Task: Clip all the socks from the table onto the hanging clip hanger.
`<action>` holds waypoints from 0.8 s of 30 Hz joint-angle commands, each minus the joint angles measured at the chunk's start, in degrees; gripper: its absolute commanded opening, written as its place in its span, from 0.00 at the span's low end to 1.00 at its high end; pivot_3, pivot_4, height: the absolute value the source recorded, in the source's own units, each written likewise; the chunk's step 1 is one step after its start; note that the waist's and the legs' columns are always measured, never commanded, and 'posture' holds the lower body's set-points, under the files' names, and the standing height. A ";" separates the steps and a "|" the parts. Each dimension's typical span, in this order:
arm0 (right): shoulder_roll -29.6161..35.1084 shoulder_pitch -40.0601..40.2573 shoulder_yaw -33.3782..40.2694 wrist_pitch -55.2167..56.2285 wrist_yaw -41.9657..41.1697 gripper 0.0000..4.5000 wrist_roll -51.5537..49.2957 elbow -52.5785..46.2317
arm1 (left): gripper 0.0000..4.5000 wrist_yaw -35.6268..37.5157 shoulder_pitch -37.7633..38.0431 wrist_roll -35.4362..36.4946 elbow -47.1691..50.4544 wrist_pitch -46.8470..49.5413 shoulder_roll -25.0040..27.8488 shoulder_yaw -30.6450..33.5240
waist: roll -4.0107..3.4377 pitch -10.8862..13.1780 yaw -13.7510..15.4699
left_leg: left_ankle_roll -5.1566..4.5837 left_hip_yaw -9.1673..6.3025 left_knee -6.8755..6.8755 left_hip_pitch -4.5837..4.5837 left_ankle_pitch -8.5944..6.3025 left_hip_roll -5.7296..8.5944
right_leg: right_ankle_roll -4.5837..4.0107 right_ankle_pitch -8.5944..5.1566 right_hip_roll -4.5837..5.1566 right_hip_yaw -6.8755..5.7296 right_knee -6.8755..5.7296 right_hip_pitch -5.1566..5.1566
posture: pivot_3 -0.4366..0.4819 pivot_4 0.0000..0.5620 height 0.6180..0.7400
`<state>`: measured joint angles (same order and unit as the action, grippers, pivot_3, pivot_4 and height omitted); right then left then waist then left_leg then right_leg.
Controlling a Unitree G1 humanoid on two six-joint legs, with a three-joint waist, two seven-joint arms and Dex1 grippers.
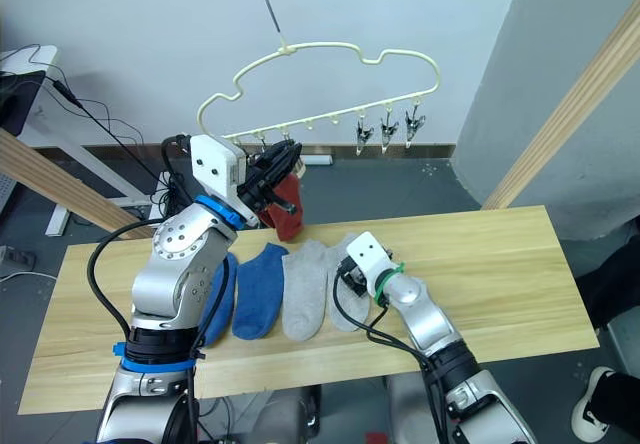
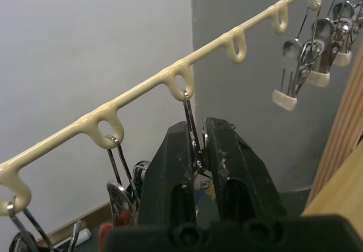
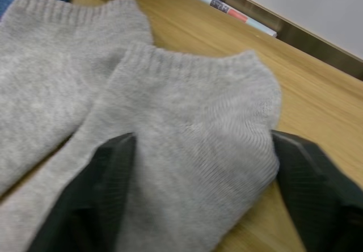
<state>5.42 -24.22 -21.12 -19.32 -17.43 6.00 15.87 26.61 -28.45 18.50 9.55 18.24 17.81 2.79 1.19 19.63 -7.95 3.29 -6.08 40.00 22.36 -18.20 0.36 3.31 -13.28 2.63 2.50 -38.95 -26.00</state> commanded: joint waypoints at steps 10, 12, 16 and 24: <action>4.58 0.54 1.17 0.79 -2.04 0.00 1.68 -7.40 | 0.02 1.92 -1.38 9.17 4.47 8.23 1.38 3.51 | 0.00 0.00 0.07 | 0.02 -0.03 0.00 0.03 0.01 0.03 | 0.02 0.01 0.01 0.00 0.04 0.02 | 0.28 0.63 1.00; 6.38 -0.31 0.55 3.08 -3.43 0.00 2.68 -11.33 | 0.02 2.08 -1.80 10.46 4.62 9.63 1.54 3.83 | 0.00 0.00 0.03 | 0.02 -0.03 0.00 0.03 0.01 0.02 | 0.02 0.01 0.00 0.00 0.05 0.02 | 0.27 0.63 1.00; 9.62 -3.07 -1.65 10.66 -5.16 0.00 6.39 -16.05 | 0.02 2.04 -2.23 12.38 5.31 11.95 1.66 4.05 | 0.00 0.00 -0.29 | 0.02 0.01 -0.01 0.04 0.01 0.02 | 0.02 0.01 -0.01 0.02 0.05 -0.01 | 0.27 0.63 1.00; 10.46 -6.06 -3.94 22.33 -5.25 0.00 10.83 -14.36 | 0.02 1.92 -2.27 13.12 5.97 13.34 1.78 3.87 | 0.00 0.00 -0.03 | 0.03 0.00 -0.01 0.04 0.02 0.00 | 0.02 0.01 -0.03 0.02 0.09 0.00 | 0.26 0.62 1.00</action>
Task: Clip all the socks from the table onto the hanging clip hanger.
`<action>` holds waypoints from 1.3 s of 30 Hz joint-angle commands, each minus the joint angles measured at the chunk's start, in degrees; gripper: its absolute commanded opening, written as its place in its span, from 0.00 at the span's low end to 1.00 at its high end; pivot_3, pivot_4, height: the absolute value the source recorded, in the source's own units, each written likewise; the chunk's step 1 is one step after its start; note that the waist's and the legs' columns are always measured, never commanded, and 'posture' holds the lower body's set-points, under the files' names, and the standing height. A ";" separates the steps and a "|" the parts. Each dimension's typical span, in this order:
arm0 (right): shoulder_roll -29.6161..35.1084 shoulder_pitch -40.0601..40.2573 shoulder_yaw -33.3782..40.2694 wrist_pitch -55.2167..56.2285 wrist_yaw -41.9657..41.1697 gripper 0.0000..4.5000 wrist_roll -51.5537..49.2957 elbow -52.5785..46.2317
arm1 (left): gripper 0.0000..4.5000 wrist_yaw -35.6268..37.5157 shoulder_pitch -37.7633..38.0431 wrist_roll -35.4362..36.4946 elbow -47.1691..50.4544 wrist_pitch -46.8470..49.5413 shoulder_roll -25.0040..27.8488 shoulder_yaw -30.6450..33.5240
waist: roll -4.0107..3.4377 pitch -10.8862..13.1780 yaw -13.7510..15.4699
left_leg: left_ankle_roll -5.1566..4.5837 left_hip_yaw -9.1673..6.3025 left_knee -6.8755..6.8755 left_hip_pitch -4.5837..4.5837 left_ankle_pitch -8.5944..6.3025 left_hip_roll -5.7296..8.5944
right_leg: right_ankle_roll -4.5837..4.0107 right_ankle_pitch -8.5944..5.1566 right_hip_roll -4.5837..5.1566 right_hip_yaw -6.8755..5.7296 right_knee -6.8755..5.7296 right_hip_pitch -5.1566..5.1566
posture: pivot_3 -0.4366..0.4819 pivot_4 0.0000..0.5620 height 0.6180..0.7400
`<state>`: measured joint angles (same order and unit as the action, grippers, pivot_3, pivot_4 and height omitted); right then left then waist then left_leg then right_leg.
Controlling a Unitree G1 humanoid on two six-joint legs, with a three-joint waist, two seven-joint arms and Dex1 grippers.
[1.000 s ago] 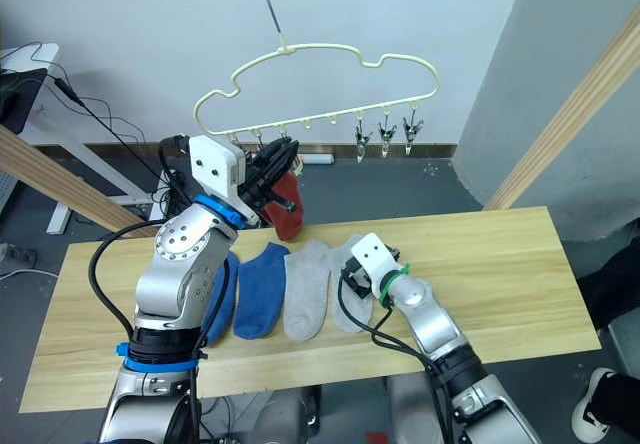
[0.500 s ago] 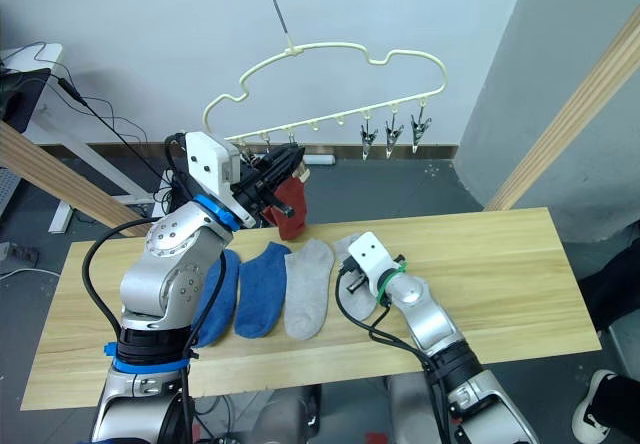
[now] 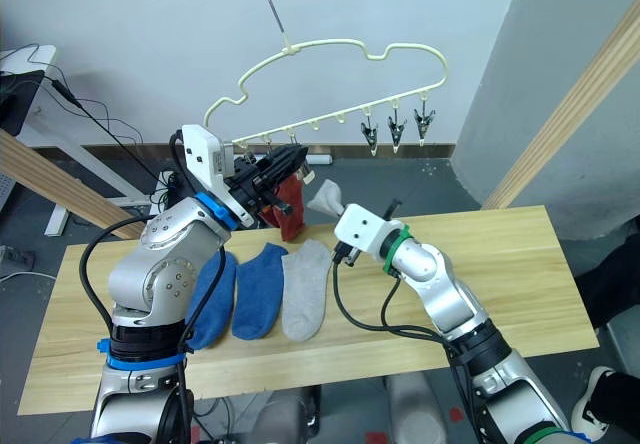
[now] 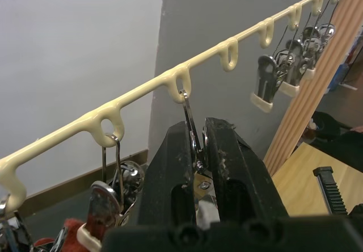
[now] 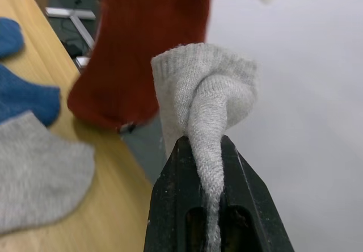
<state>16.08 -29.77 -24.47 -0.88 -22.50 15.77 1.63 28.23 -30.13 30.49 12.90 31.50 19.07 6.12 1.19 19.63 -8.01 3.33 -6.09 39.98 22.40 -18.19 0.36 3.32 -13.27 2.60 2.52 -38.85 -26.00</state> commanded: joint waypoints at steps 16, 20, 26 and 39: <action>-2.11 -1.86 2.24 10.38 2.62 0.00 2.10 2.81 | 0.02 -0.31 0.17 1.18 3.66 0.83 0.47 0.62 | 0.00 0.00 0.07 | 0.00 -0.01 0.00 0.02 0.00 0.00 | 0.00 0.00 0.02 -0.01 0.02 -0.01 | 0.27 0.61 1.00; -2.32 -1.82 2.62 10.71 2.99 0.00 2.01 2.88 | 0.02 -0.33 0.32 1.26 3.77 0.93 0.33 0.47 | 0.00 0.00 0.07 | 0.00 -0.01 0.00 0.02 0.00 0.00 | -0.01 0.00 0.02 -0.01 0.02 -0.01 | 0.27 0.61 1.00; -2.90 -2.31 3.09 10.86 3.33 0.00 1.96 2.99 | 0.02 -0.48 0.51 1.38 3.80 1.21 0.24 0.45 | 0.00 0.00 0.07 | 0.00 -0.01 0.00 0.02 0.00 0.00 | -0.01 0.00 0.02 -0.01 0.02 -0.01 | 0.27 0.61 1.00; -4.13 -2.83 3.69 10.52 2.72 0.00 1.51 2.60 | 0.09 -0.90 2.06 1.16 4.44 1.03 -0.06 0.44 | 0.00 0.00 0.07 | 0.00 -0.01 -0.01 0.01 0.00 0.00 | -0.01 0.00 0.02 0.00 0.02 -0.01 | 0.27 0.61 1.00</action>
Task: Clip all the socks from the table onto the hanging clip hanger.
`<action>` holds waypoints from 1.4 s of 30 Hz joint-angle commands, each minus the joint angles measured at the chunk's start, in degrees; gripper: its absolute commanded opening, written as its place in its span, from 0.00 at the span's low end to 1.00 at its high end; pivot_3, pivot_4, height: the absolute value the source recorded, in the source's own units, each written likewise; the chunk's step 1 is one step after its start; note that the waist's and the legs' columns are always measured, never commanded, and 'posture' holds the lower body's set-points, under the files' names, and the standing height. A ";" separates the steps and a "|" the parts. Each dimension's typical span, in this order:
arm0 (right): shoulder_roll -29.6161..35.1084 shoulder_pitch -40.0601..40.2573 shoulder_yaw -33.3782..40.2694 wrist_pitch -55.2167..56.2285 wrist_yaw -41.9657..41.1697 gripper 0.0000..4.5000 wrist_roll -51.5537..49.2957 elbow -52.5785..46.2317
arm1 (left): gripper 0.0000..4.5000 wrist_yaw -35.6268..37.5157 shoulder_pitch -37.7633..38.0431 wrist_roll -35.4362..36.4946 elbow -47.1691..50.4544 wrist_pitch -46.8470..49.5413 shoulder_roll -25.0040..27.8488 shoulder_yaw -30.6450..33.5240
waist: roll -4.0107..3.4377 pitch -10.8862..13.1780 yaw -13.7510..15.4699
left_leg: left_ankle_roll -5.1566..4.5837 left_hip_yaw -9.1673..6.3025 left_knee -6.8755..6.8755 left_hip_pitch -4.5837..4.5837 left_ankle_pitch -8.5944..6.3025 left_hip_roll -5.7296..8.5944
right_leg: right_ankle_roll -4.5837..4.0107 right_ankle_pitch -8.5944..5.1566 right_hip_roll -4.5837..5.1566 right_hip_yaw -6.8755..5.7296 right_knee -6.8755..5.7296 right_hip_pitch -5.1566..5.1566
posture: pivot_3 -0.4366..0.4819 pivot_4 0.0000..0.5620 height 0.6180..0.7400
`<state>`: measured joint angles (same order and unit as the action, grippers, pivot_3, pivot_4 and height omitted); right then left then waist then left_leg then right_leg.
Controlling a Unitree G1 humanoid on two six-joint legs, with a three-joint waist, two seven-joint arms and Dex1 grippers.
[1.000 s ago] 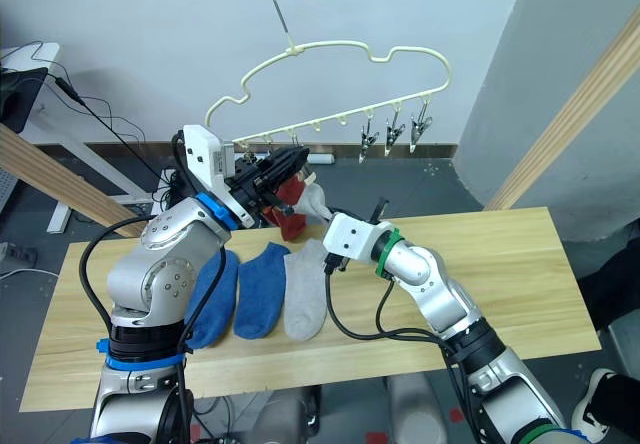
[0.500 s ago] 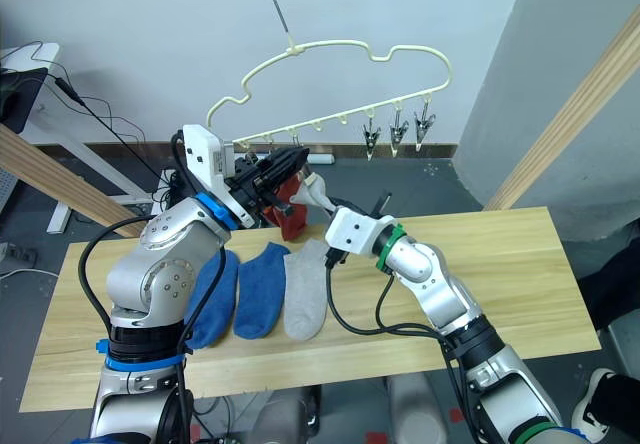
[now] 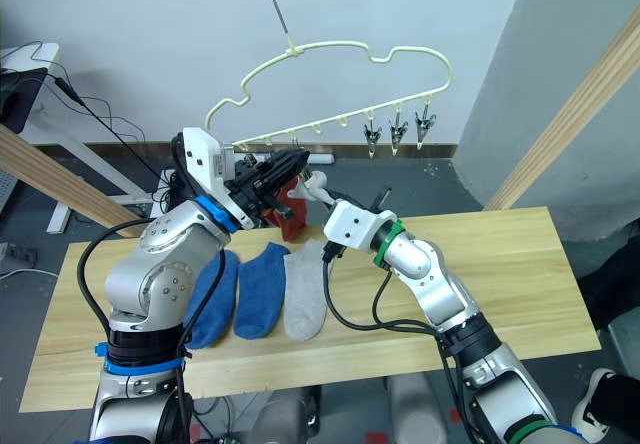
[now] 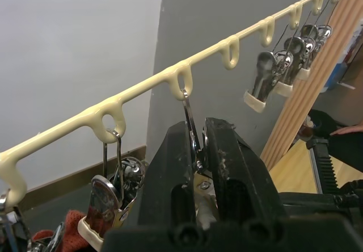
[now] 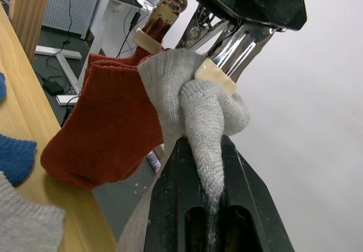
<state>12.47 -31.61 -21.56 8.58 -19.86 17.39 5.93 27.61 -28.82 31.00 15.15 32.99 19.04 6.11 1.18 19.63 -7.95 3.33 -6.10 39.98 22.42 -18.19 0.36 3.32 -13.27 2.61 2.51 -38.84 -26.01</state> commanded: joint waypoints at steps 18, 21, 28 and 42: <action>-2.18 -1.12 1.27 -2.07 -3.54 0.31 -3.77 -2.22 | 0.39 2.27 2.96 -0.50 2.39 -2.32 2.91 0.05 | 0.00 0.00 0.00 | 0.00 0.00 -0.01 0.00 0.00 -0.01 | 0.00 0.00 0.00 0.01 -0.01 -0.03 | 0.28 0.60 1.00; -1.10 -0.53 0.74 -4.87 -5.31 0.54 -3.16 -3.41 | 0.39 2.56 3.39 -0.70 2.42 -2.51 3.31 0.27 | 0.00 0.00 -0.01 | 0.00 0.00 -0.01 0.00 0.00 -0.01 | 0.00 0.00 0.00 0.01 -0.01 -0.03 | 0.28 0.60 1.00; 6.11 8.43 1.99 -13.45 -12.47 0.62 -4.84 -16.51 | 0.39 5.75 7.00 -2.93 3.91 -5.50 8.46 0.52 | 0.00 0.00 0.13 | 0.00 -0.02 -0.05 0.05 0.00 0.00 | 0.00 0.00 0.01 -0.01 0.07 -0.04 | 0.28 0.59 1.00; 4.23 7.08 14.81 -39.16 -9.39 0.62 -12.48 -33.65 | 0.39 8.81 12.16 -3.64 7.22 -10.02 12.87 2.89 | 0.00 0.00 0.03 | 0.01 -0.05 -0.04 0.01 0.01 -0.03 | 0.00 0.00 -0.02 -0.01 -0.04 -0.05 | 0.28 0.57 1.00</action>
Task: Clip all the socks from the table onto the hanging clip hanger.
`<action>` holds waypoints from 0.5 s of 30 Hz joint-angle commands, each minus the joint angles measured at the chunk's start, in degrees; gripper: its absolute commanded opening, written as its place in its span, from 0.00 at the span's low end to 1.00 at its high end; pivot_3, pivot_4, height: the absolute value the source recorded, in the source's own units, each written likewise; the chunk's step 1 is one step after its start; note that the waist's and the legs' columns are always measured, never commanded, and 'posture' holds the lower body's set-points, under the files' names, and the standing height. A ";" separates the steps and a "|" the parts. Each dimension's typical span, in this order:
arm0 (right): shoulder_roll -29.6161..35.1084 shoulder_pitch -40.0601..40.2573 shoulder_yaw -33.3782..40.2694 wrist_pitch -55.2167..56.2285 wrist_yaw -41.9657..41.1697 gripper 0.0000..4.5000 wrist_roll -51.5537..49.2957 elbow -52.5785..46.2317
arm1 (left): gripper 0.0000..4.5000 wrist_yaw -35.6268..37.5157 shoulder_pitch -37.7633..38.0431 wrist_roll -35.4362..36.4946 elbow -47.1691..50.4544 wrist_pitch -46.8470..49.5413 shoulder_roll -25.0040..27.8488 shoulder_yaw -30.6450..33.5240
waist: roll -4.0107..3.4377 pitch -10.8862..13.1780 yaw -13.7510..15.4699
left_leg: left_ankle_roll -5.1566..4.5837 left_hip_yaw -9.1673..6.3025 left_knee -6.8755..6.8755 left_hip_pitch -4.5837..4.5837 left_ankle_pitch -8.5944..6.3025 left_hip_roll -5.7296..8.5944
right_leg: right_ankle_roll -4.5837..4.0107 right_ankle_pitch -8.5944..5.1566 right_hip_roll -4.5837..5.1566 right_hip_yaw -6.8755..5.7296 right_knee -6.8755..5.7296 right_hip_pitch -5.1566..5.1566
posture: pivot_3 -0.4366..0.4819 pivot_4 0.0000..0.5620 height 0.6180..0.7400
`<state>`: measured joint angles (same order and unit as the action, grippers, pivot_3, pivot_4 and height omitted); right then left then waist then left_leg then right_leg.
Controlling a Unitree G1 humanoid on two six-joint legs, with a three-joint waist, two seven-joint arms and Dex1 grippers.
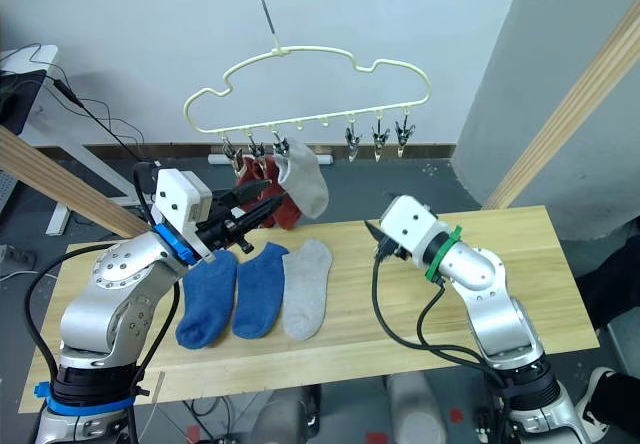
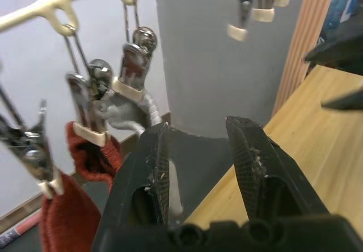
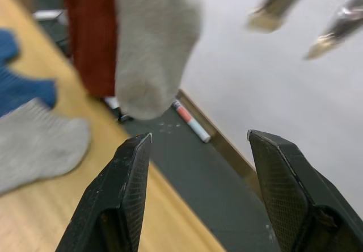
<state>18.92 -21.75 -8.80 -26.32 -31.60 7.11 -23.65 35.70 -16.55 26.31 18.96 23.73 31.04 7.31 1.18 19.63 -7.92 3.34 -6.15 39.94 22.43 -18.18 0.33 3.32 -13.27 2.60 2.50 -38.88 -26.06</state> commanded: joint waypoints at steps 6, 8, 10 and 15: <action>-7.26 -6.12 2.32 -10.55 5.71 0.62 -5.06 -5.29 | 0.39 3.96 -2.66 4.02 4.03 1.02 2.98 1.77 | 0.00 0.00 0.17 | 0.00 -0.02 -0.01 0.04 0.00 0.01 | -0.01 0.00 0.01 -0.03 0.02 -0.02 | 0.30 0.55 1.00; -8.28 -6.72 2.15 -11.43 6.90 0.62 -5.46 -5.40 | 0.39 4.82 -4.19 6.60 4.37 3.33 3.91 2.15 | 0.00 0.00 0.30 | 0.00 -0.03 -0.01 0.10 0.00 0.04 | -0.01 0.00 0.04 -0.03 0.05 -0.04 | 0.30 0.55 1.00; -9.16 -7.30 1.99 -12.05 7.85 0.62 -5.74 -5.33 | 0.39 5.87 -5.88 8.58 4.84 5.26 4.94 2.12 | 0.00 0.00 0.33 | 0.00 -0.01 0.00 0.12 0.00 0.05 | -0.01 0.00 0.06 -0.03 0.07 -0.05 | 0.31 0.55 1.00; -11.04 -8.74 1.86 -13.20 9.54 0.62 -7.04 -4.99 | 0.39 9.39 -9.27 11.53 5.42 8.33 7.53 0.89 | 0.00 -0.01 0.33 | 0.01 -0.03 -0.01 0.13 0.00 0.03 | -0.01 0.00 0.04 -0.05 0.05 -0.09 | 0.31 0.54 1.00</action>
<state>8.25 -30.08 -6.91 -39.63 -22.78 0.98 -26.12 44.08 -25.40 36.61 22.63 31.81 37.82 8.08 1.18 19.63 -7.59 3.35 -6.17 39.93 22.55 -18.18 0.36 3.31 -13.26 2.64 2.46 -38.83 -26.15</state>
